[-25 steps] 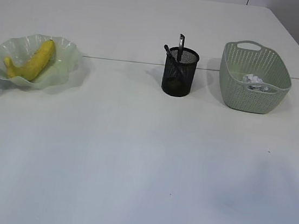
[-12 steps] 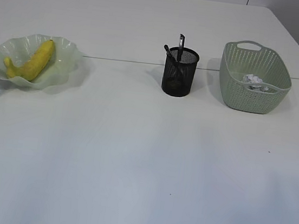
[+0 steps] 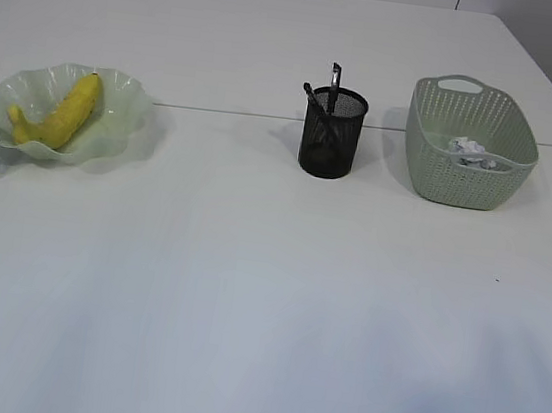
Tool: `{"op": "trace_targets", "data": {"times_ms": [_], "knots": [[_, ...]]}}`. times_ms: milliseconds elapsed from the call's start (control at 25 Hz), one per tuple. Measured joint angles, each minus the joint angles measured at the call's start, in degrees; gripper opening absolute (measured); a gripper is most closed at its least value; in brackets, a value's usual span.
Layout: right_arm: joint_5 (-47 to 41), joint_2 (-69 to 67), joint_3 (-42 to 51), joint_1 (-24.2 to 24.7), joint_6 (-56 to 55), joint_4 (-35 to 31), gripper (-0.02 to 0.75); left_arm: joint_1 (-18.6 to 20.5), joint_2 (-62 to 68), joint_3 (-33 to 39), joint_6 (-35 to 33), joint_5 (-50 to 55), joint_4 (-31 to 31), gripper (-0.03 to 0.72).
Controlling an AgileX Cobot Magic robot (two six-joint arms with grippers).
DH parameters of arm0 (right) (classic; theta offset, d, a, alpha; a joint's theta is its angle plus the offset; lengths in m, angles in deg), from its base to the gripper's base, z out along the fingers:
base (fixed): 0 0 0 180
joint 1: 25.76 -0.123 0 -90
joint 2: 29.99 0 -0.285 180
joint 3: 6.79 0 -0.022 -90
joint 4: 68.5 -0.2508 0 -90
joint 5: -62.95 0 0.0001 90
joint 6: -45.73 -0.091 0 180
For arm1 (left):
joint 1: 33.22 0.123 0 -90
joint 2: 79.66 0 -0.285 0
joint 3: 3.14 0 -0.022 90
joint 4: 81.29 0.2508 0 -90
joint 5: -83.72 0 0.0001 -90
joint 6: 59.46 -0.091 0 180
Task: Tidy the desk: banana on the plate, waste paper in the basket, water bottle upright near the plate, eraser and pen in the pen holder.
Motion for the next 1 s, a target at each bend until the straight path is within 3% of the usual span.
{"op": "trace_targets", "data": {"times_ms": [240, 600, 1000], "knots": [[0.0, 2.46, 2.24, 0.0, 0.14, -1.51, 0.231, 0.0, -1.73, -0.09, 0.0, 13.92, 0.57, 0.358], [-4.6, 10.08, 8.57, 0.0, 2.33, -6.94, 0.231, -0.12, -5.74, -0.09, 0.03, 14.11, 2.34, 0.354], [-9.03, 26.69, 15.71, 0.0, 3.22, -16.28, 0.231, -0.45, -15.95, -0.34, 0.03, 14.11, 5.3, 0.241]]}}
